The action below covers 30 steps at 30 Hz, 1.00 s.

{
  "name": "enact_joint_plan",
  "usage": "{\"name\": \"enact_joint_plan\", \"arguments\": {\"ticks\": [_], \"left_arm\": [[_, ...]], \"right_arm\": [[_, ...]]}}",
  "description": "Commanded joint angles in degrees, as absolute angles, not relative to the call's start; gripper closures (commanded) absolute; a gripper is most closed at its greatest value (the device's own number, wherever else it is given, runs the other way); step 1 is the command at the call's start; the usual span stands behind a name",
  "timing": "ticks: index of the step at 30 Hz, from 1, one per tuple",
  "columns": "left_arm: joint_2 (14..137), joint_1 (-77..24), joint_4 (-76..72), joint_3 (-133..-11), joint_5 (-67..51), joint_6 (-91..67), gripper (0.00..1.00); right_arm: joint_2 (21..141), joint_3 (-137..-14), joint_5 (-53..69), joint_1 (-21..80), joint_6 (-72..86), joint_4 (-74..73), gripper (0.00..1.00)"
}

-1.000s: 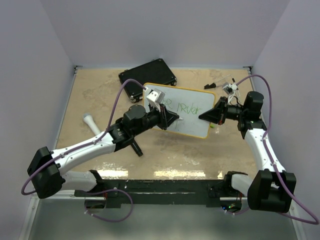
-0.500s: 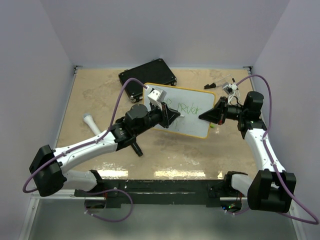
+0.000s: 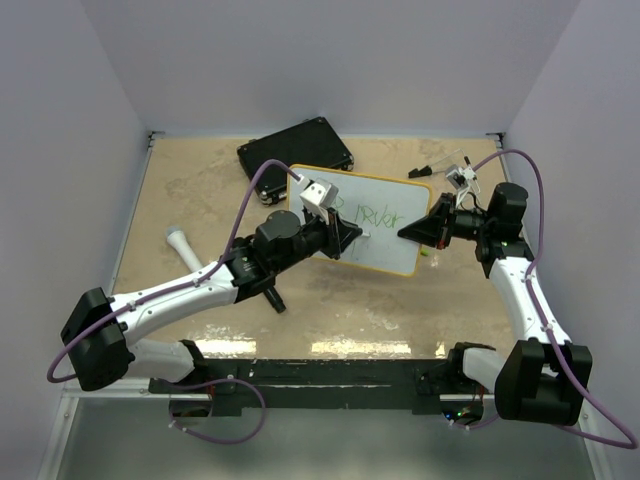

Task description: Write a sentence on the whiteboard

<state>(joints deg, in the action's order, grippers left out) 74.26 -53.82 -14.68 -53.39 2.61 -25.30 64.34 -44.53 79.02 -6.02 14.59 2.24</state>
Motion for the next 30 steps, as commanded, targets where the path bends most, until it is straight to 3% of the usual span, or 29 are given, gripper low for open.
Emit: {"name": "enact_joint_plan", "arguments": {"ticks": [1,30], "left_arm": [[74.36,-54.05,-13.8,-54.41,4.04,-23.64,1.0],[73.83,-54.23,-12.83,-50.97,1.23,-26.37,1.0]], "right_arm": [[62.75,-45.09,83.14,-5.89,15.82,6.15,1.0],[62.31,-44.91,82.97,-5.89,15.91,6.15,1.0]]}}
